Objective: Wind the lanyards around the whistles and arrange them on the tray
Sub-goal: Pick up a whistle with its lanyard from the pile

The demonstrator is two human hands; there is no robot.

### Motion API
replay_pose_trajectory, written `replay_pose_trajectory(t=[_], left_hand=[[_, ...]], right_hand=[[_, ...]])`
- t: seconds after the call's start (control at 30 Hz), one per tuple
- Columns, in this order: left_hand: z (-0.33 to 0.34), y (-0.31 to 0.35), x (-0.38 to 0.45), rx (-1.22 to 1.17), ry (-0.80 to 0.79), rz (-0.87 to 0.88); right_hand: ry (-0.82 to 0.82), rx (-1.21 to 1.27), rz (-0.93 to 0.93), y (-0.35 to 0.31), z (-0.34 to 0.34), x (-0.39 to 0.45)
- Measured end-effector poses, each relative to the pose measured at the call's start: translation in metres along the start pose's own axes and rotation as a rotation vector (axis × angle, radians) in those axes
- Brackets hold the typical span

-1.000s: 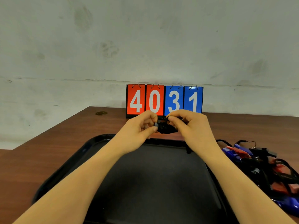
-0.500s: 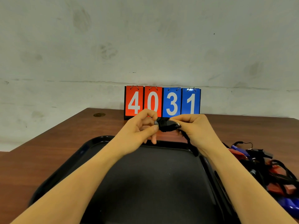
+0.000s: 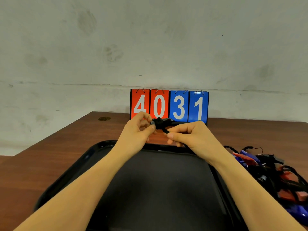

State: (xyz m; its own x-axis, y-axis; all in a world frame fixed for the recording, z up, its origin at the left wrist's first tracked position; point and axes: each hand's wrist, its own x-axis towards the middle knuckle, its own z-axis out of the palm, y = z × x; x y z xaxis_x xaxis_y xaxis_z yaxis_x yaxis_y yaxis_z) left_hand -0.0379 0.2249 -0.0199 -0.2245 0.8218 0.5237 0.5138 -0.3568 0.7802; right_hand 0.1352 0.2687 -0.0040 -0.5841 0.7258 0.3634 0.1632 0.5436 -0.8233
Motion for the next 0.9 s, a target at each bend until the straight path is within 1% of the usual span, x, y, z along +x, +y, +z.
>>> replay_pose_trajectory(t=[0.13,0.2,0.27,0.33,0.37,0.43,0.63,0.77,0.9], left_hand=[[-0.001,-0.008,0.003,0.147,0.027,-0.003],[-0.001,-0.009,0.003,0.198,0.010,0.008],[-0.001,-0.011,0.003,0.235,-0.023,0.029],[-0.001,-0.011,0.002,0.265,-0.072,0.047],[-0.001,-0.011,0.001,0.275,-0.091,0.054],[-0.001,-0.010,0.001,0.288,-0.113,0.072],[0.000,-0.005,-0.003,0.299,-0.174,0.146],[0.000,-0.001,-0.005,0.313,-0.199,0.174],[0.000,0.002,-0.007,0.279,-0.224,0.175]], right_hand=[[-0.030,-0.090,-0.038,-0.001,0.000,0.000],[0.031,-0.264,-0.106,0.001,0.002,0.000],[0.110,-0.464,-0.226,0.003,0.005,0.001],[0.154,-0.573,-0.323,0.007,0.008,0.002],[0.171,-0.592,-0.328,0.008,0.008,0.002],[0.202,-0.572,-0.292,0.008,0.008,0.002],[0.324,-0.373,-0.201,0.007,0.008,0.003],[0.326,-0.205,-0.099,0.007,0.005,0.004],[0.304,-0.046,-0.050,0.007,0.000,0.004]])
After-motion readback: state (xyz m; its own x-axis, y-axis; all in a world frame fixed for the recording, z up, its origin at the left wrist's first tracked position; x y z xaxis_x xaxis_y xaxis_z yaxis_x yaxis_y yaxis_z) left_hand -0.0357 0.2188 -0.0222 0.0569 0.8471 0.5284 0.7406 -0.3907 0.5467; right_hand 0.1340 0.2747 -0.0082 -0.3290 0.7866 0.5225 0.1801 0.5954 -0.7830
